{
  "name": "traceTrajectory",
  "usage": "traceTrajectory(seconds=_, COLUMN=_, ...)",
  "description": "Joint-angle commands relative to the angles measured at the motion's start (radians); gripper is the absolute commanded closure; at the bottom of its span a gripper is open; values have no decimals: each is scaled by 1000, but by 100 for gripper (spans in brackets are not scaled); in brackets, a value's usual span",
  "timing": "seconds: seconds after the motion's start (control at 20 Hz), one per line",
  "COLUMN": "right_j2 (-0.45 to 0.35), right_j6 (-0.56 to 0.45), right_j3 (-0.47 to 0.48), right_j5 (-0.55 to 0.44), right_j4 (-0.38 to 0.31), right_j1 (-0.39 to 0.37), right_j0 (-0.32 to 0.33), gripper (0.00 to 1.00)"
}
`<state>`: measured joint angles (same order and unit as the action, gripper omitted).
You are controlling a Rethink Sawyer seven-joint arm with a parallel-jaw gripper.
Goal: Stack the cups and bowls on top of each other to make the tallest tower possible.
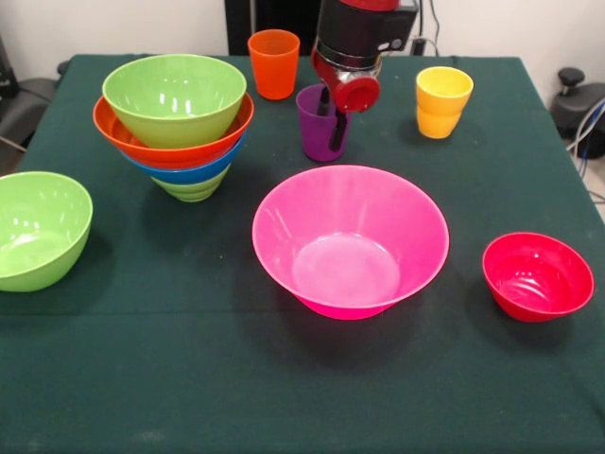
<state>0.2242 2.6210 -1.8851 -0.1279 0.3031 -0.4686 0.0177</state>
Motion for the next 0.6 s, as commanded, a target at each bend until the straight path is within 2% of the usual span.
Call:
traceTrajectory(seconds=0.05, right_j2=-89, right_j6=66, right_j3=-3, right_j5=62, right_j4=-48, right_j1=79, right_j0=-21, gripper=0)
traceTrajectory(seconds=0.35, right_j2=-59, right_j6=75, right_j3=5, right_j5=54, right_j4=-34, right_j1=84, right_j0=-54, gripper=0)
traceTrajectory(seconds=0.6, right_j2=-82, right_j6=68, right_j3=1, right_j5=53, right_j4=-37, right_j1=78, right_j0=-32, gripper=0)
